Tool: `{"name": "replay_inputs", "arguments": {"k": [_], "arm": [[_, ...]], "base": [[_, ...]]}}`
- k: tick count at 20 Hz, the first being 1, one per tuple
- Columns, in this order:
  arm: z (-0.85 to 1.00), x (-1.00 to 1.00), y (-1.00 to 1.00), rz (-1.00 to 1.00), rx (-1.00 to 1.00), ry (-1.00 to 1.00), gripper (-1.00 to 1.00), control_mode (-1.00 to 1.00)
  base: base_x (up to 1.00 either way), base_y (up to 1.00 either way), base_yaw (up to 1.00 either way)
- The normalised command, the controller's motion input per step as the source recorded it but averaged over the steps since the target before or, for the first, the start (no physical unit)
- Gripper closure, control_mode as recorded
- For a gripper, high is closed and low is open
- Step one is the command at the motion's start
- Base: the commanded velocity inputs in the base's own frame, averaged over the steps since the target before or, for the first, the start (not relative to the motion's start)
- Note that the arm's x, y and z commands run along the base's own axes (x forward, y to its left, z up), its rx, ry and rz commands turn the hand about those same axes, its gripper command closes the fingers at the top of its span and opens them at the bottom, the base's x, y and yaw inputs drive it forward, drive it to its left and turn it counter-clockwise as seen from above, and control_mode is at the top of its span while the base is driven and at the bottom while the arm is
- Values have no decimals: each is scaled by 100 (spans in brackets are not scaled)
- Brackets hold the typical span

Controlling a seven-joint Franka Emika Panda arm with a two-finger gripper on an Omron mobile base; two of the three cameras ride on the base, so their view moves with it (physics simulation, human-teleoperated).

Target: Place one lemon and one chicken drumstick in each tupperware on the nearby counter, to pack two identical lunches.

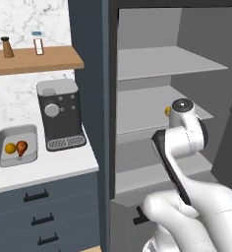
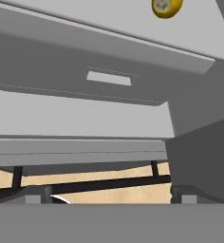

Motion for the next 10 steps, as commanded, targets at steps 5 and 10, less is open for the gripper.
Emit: {"name": "replay_inputs", "arguments": {"k": [5, 10], "arm": [[41, 19, -41, 4, 2, -8, -100, -100], [73, 50, -77, 4, 4, -14, -100, -100]], "base": [[0, 0, 0], [0, 0, 0]]}}
